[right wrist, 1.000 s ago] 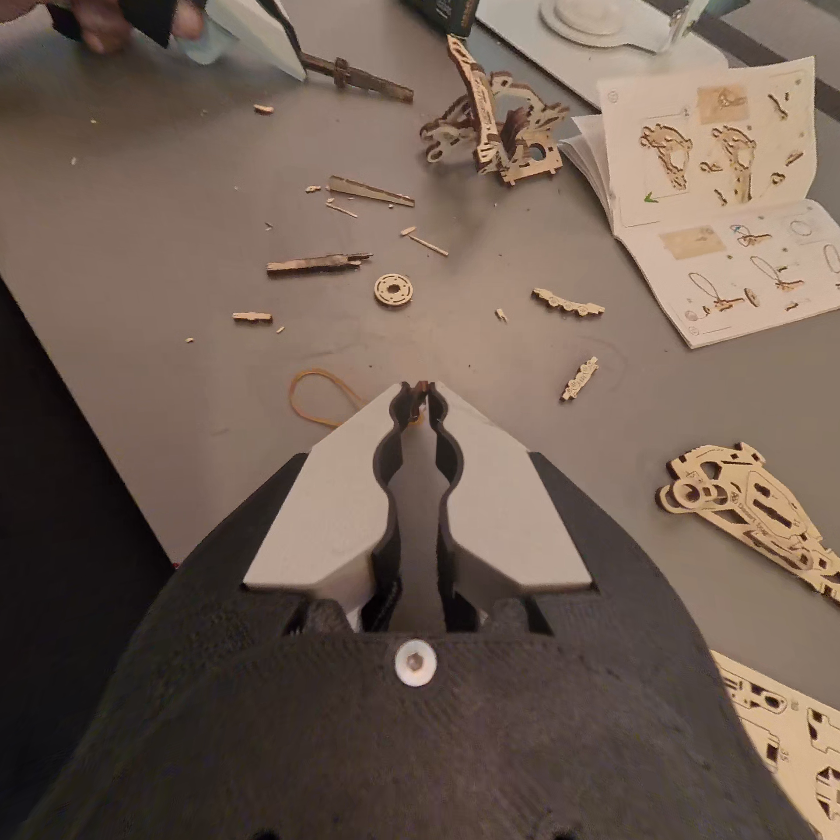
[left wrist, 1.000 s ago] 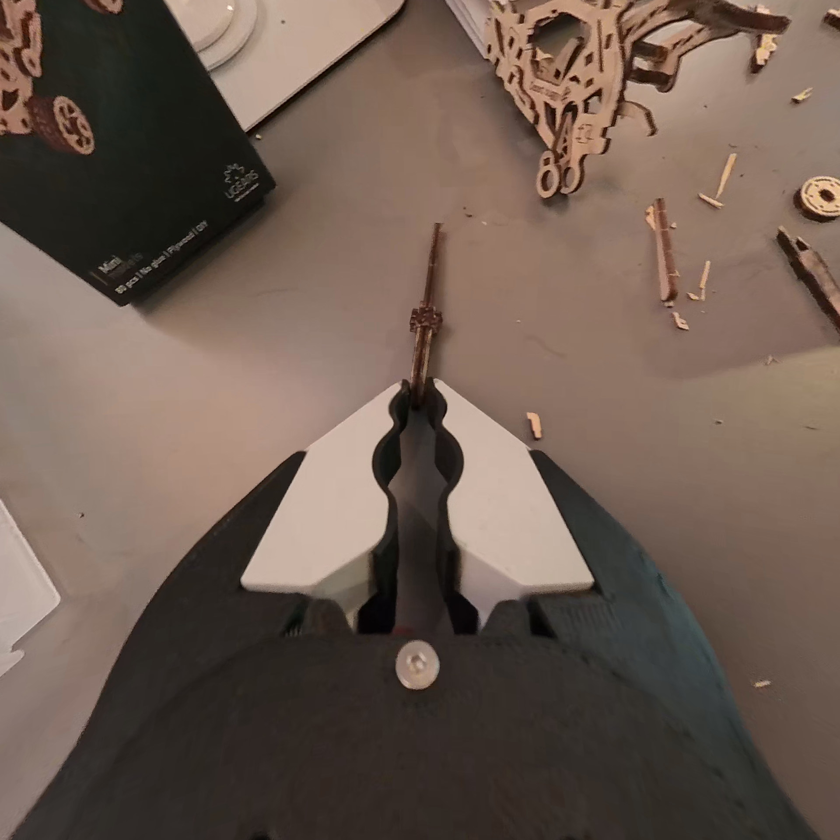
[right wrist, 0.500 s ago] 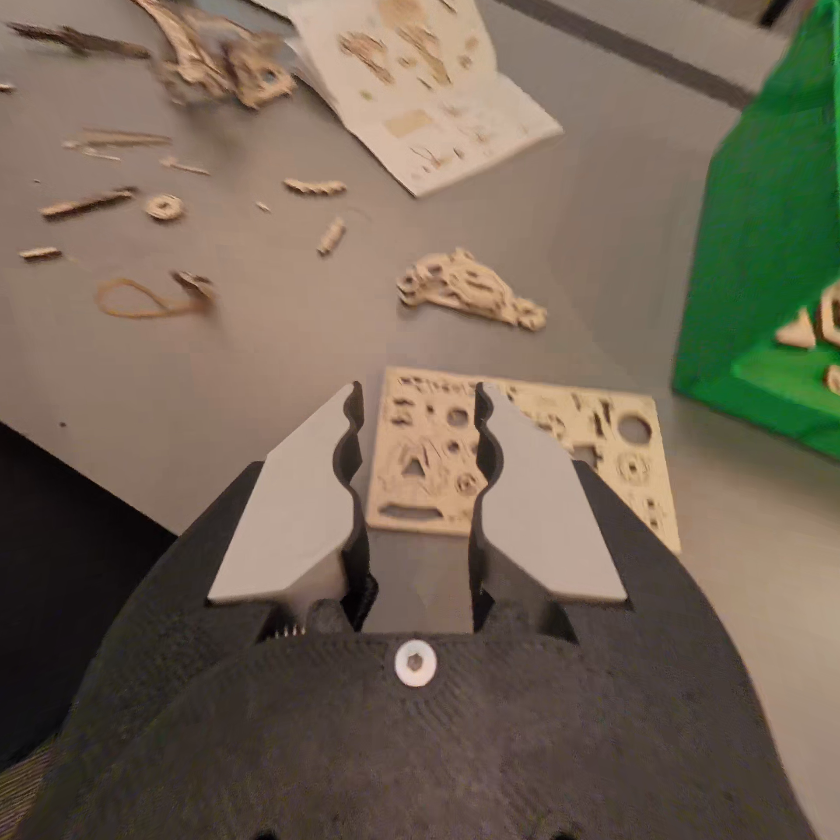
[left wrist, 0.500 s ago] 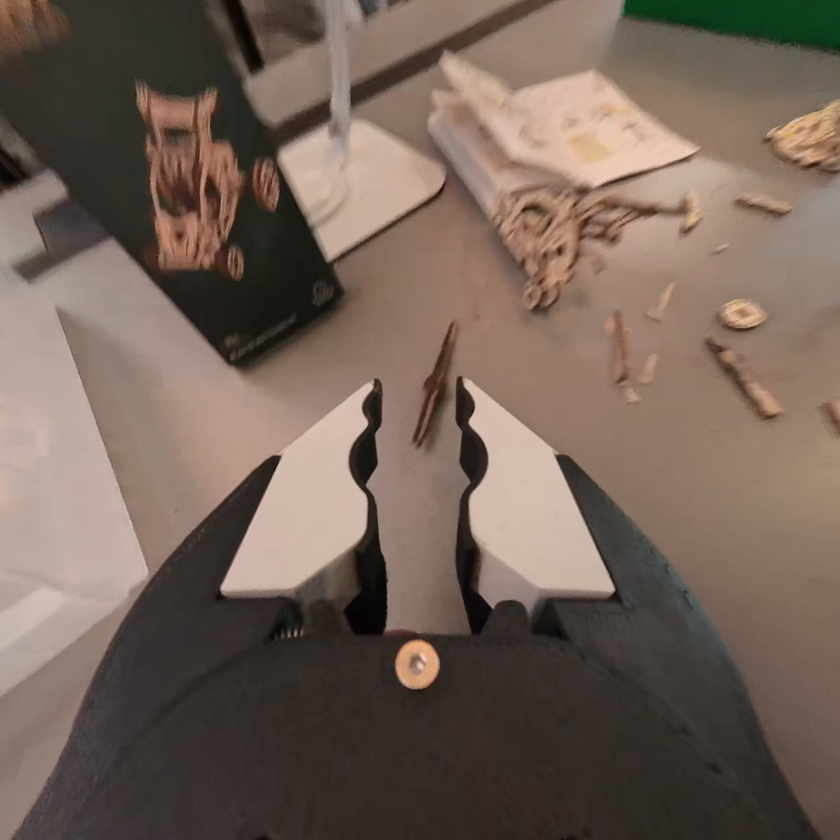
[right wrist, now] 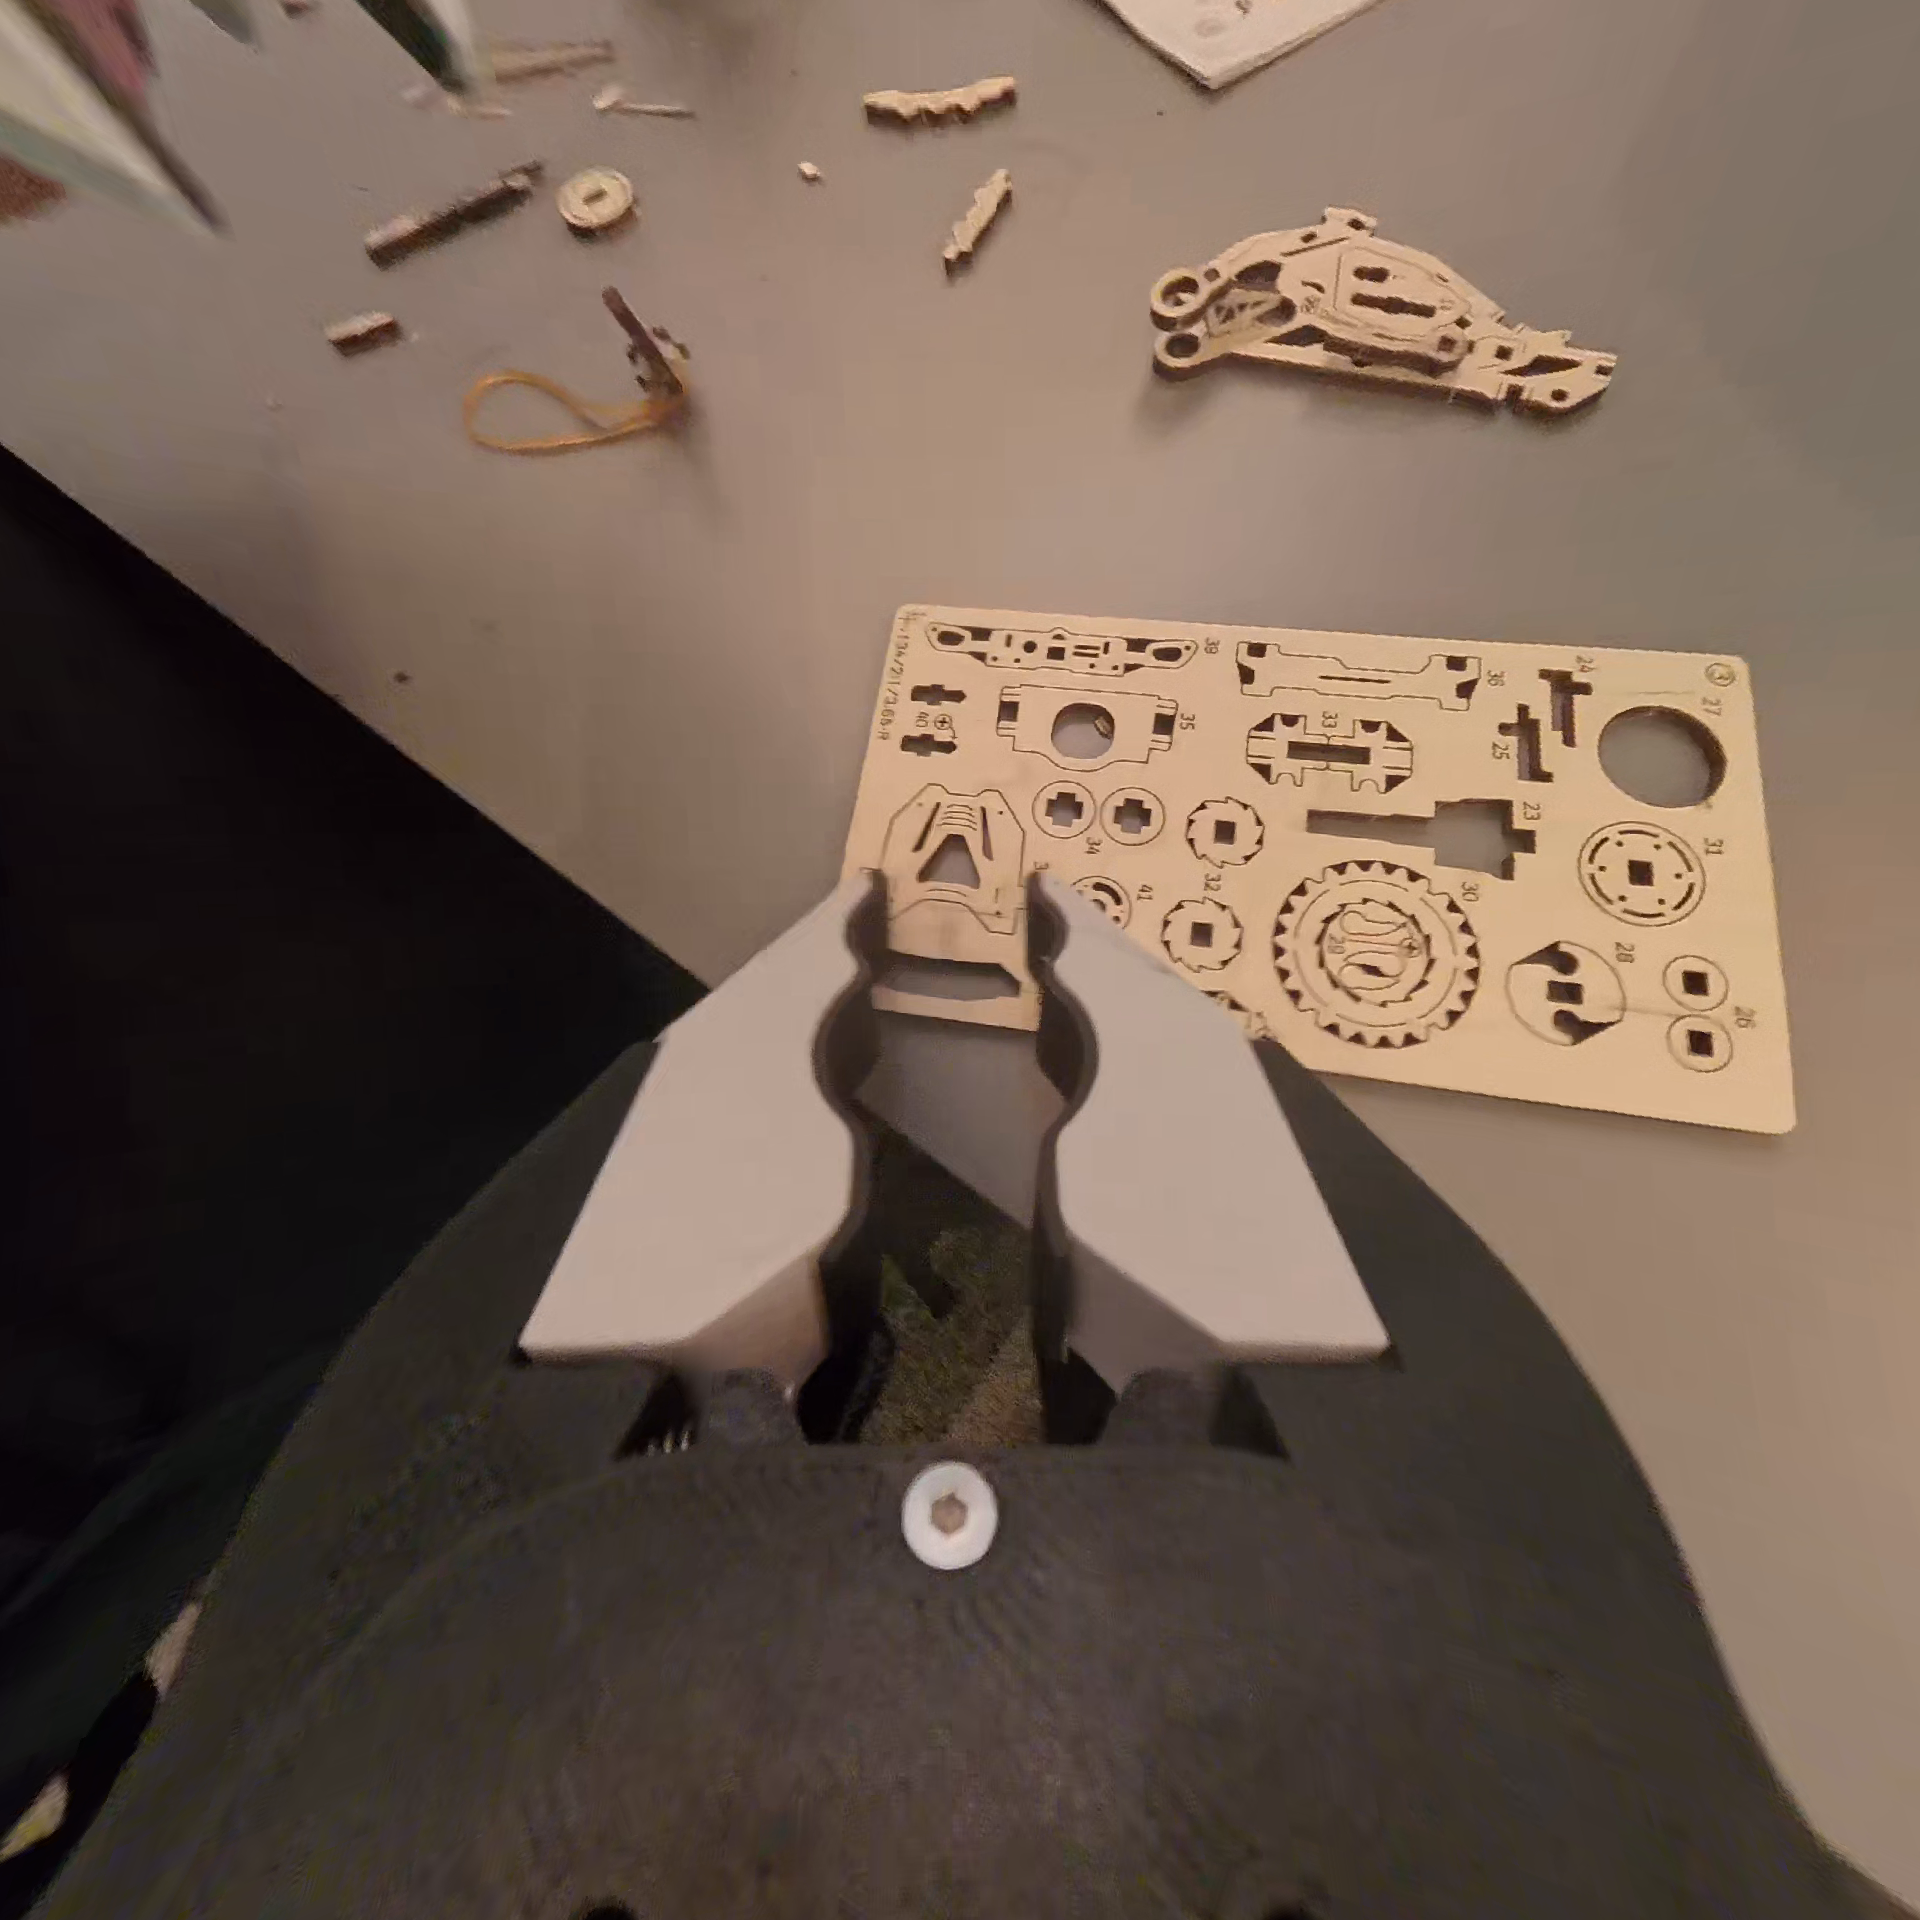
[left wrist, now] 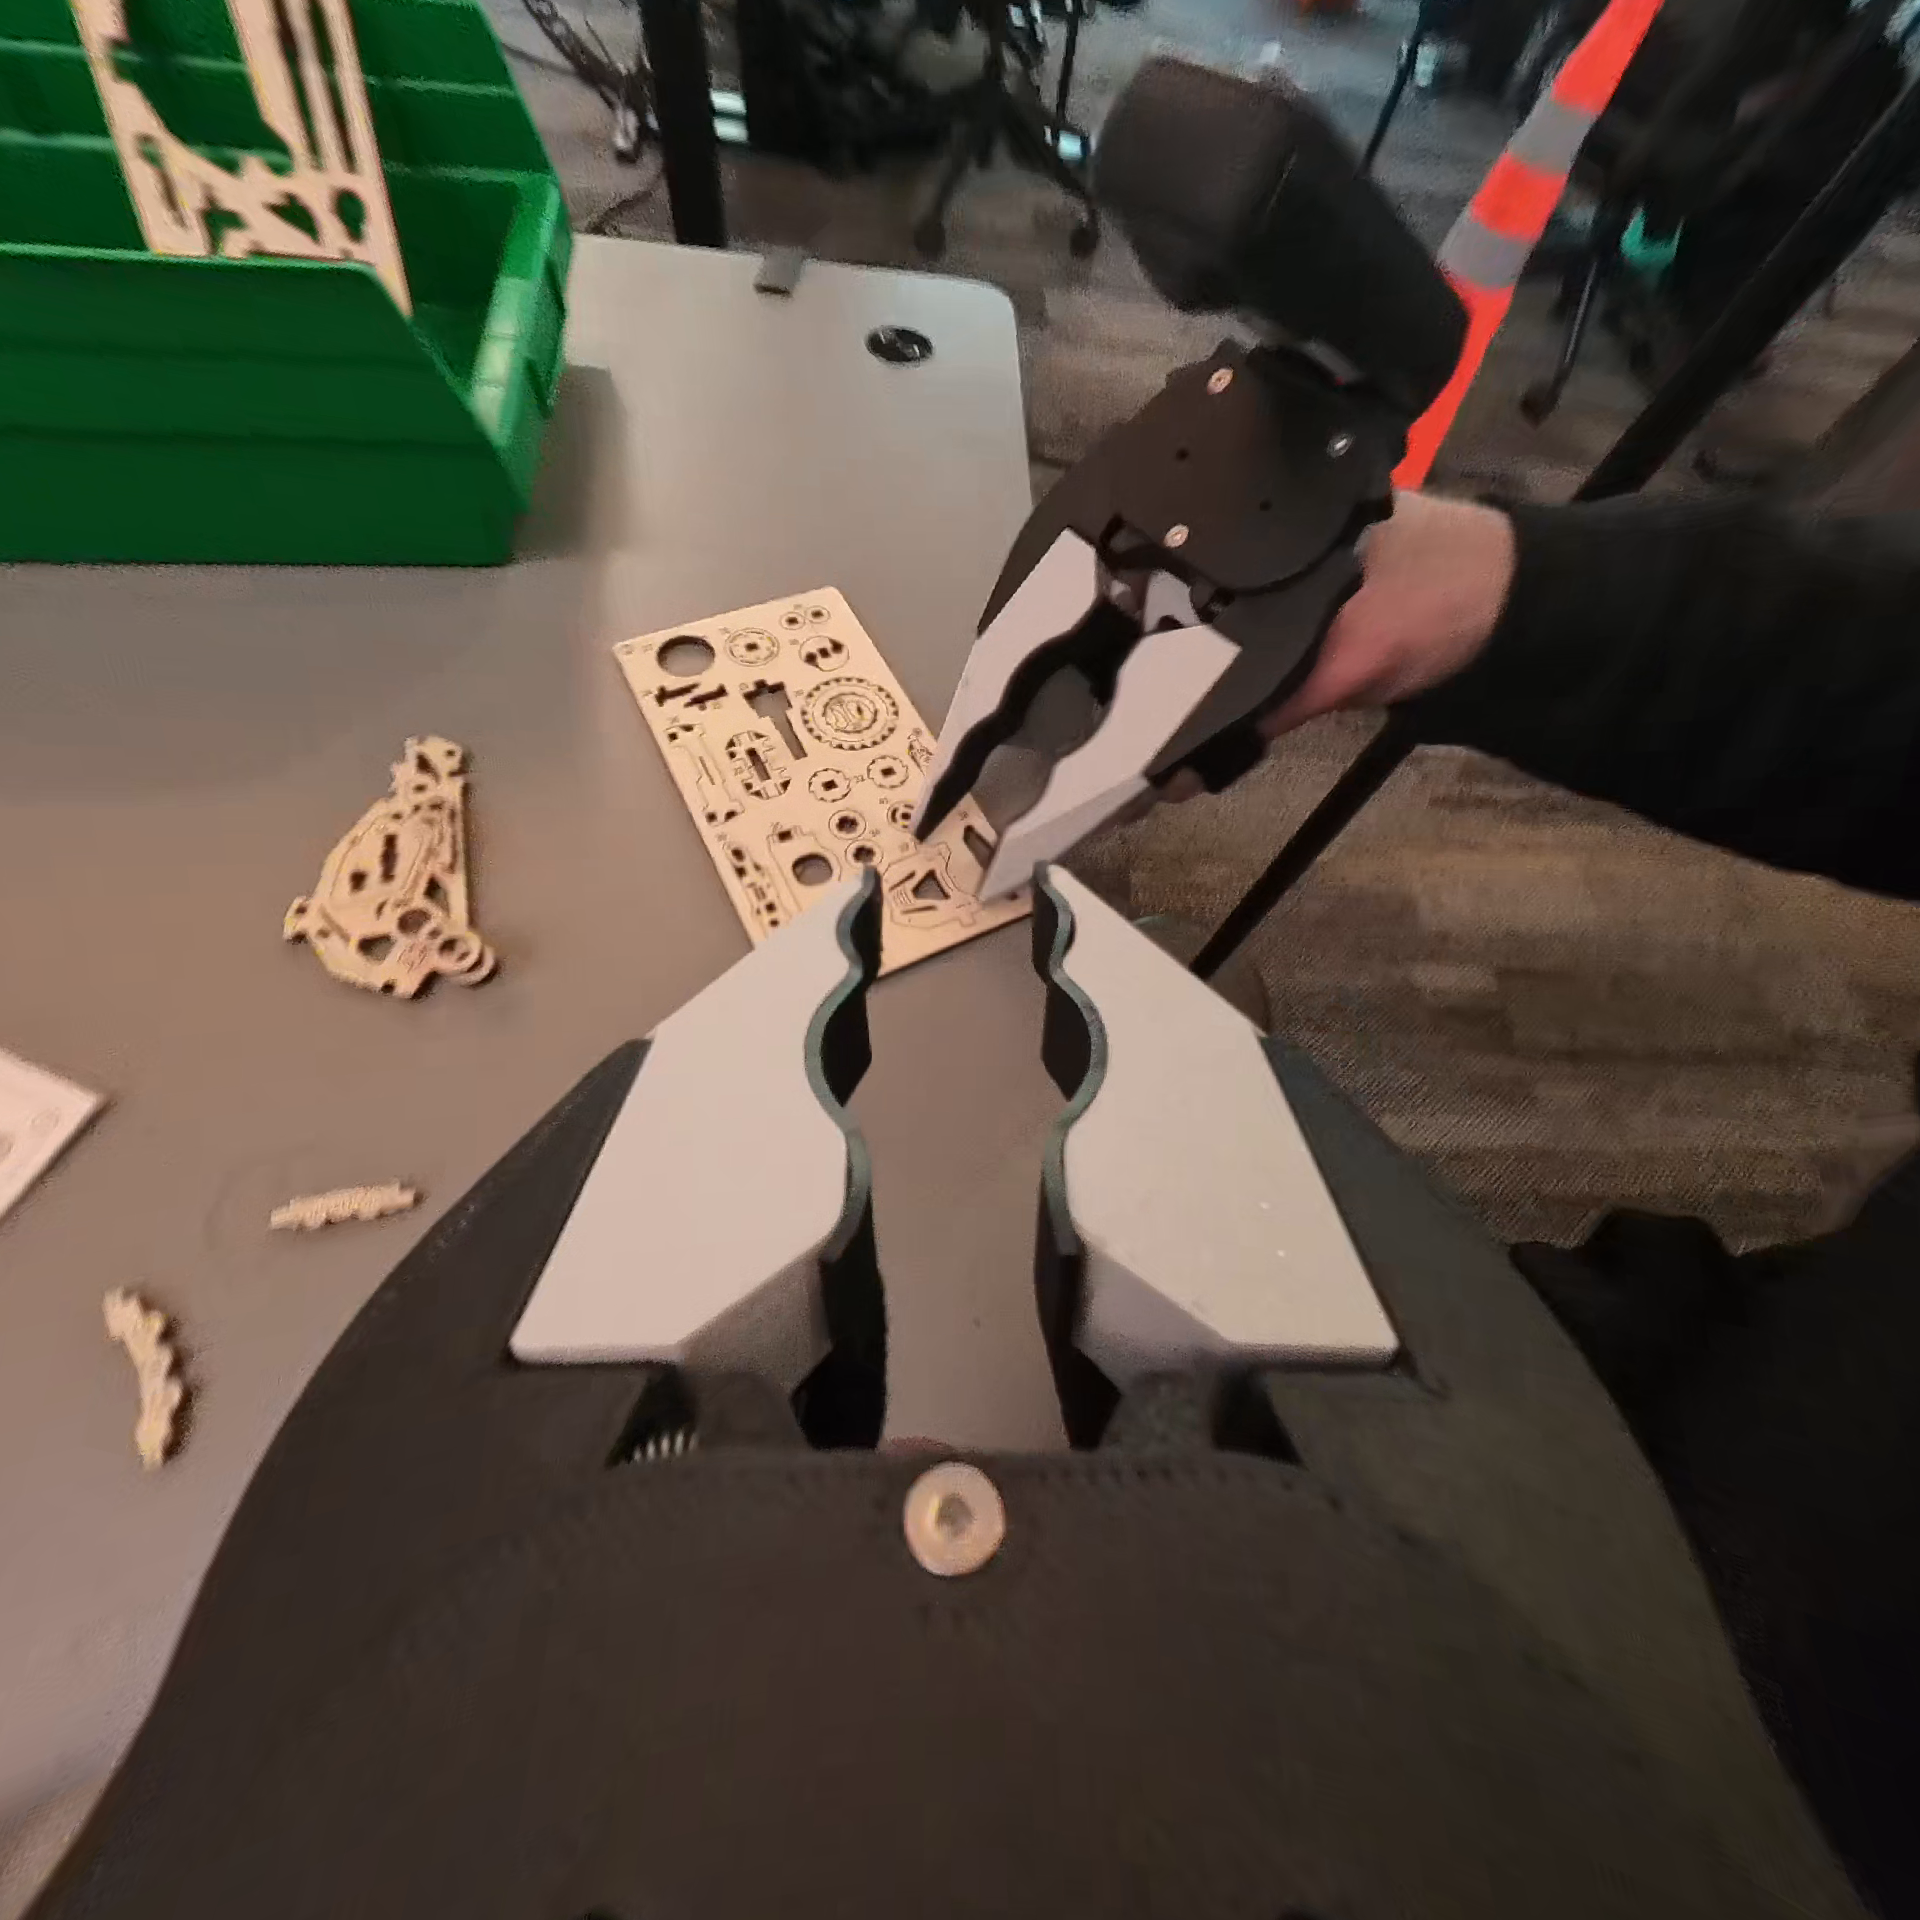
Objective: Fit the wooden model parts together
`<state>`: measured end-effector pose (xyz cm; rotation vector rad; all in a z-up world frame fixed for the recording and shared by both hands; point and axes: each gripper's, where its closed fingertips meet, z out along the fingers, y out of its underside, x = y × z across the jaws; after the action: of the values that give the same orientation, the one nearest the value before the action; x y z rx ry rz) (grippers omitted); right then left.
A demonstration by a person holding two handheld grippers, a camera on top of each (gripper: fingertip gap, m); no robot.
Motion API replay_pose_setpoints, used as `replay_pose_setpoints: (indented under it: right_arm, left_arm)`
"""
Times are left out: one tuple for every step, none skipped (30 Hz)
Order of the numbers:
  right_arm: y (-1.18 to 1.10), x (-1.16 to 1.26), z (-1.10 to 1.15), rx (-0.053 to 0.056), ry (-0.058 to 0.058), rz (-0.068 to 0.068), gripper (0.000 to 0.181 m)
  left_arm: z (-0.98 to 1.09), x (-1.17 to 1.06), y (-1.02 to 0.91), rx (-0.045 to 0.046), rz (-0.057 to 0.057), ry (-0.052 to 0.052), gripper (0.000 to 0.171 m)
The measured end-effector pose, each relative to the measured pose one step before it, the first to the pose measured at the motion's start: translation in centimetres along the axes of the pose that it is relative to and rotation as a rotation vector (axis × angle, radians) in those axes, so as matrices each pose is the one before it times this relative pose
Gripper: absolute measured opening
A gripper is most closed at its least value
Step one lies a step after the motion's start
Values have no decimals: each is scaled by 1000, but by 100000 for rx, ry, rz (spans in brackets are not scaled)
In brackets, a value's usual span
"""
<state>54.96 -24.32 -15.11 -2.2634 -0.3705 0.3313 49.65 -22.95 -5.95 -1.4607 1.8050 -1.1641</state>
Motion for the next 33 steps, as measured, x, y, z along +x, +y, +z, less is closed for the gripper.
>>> replay_pose_setpoints:
  right_arm:
    - [-264,-358,-418,4016,-530,3079,31]
    - [-484,-227,-601,5912,-12,4237,32]
    - [-370,50,-637,5424,1249,5349,31]
    - [-96,302,-613,3865,2489,5425,32]
    - [-1,550,-631,3603,3912,4621,29]
    - [47,632,-644,3824,4378,3823,23]
    - [93,569,-603,3658,4095,3152,22]
    - [240,464,-518,2577,3669,2384,21]
    - [536,299,-329,315,2647,2195,21]
    - [702,61,-163,-897,1109,2387,22]
    - [627,-15,-95,-431,748,2697,24]
    - [483,29,-134,503,1096,2917,25]
    - [294,42,-186,1456,1083,3162,26]
    - [178,35,-194,1811,1268,2761,27]
    - [356,24,-101,446,1035,2330,30]
    - [504,51,-9,-315,817,2065,31]
    - [558,128,3,-309,752,2340,33]
    - [537,205,23,-459,329,3056,38]
    - [409,7,47,-442,-1891,4448,41]
    - [160,-125,-9,190,-3024,5493,41]
    - [33,-19,-22,554,-2112,4955,42]
    - [129,-151,36,-247,-2566,3789,42]
    - [265,-375,105,-1210,-3853,3218,38]
    - [293,-400,144,-1327,-3866,3256,36]
    - [342,-403,146,-1471,-3853,3000,31]
    - [351,-503,144,-1548,-4496,2334,16]
    - [277,-257,104,-1023,-2794,2073,7]
    - [93,57,-37,95,-882,1687,7]
    - [5,-58,-139,323,-1619,1358,2]
    - [-75,-137,-172,669,-1498,574,2]
    - [-144,-162,-191,959,-987,392,3]
    - [-111,-323,-160,513,-1606,153,3]
    - [-94,-277,-114,206,-1068,-196,3]
  left_arm:
    - [1031,109,-10,-2989,2206,313,27]
    - [940,6,61,-2845,1197,161,26]
    - [880,-19,147,-2846,759,363,26]
    - [832,-89,136,-2119,292,-113,26]
    - [818,-11,193,-2332,211,225,26]
    - [886,-20,401,-4033,950,82,26]
    - [839,-28,345,-3641,1199,-97,26]
    - [699,-50,179,-2146,1415,-525,25]
    - [707,13,419,-3678,1324,-19,23]
    - [784,34,724,-5411,-111,641,23]
    - [709,348,615,-3938,-1533,2752,22]
    - [535,680,456,-2172,-2288,4522,21]
    - [498,533,572,-2475,-1985,3221,19]
    - [216,63,-44,1658,-986,-207,15]
    - [46,78,31,193,-491,240,15]
    - [5,193,105,-849,-484,1017,11]
    - [57,417,93,-674,-917,2348,7]
    - [129,535,7,414,-1145,2765,5]
    - [130,459,30,460,-423,1693,4]
    - [109,298,-2,484,226,274,3]
    - [110,317,-13,394,252,390,3]
    - [137,564,43,-112,-173,2256,3]
    - [169,640,62,-265,-862,3025,2]
    - [191,488,20,234,-947,2158,2]
    - [277,481,167,-577,-113,2090,3]
    - [390,514,381,-1881,126,2134,6]
    - [343,348,412,-2130,1556,569,7]
    - [0,44,-71,1248,3433,-2139,9]
    - [-210,70,-144,2031,1803,-1219,10]
    - [-418,86,-247,2708,-514,13,15]
    - [-604,-86,-393,3622,-483,-852,16]
    - [-625,-171,-357,3191,-175,-1294,17]
    - [-577,-196,-221,2287,-580,-1025,17]
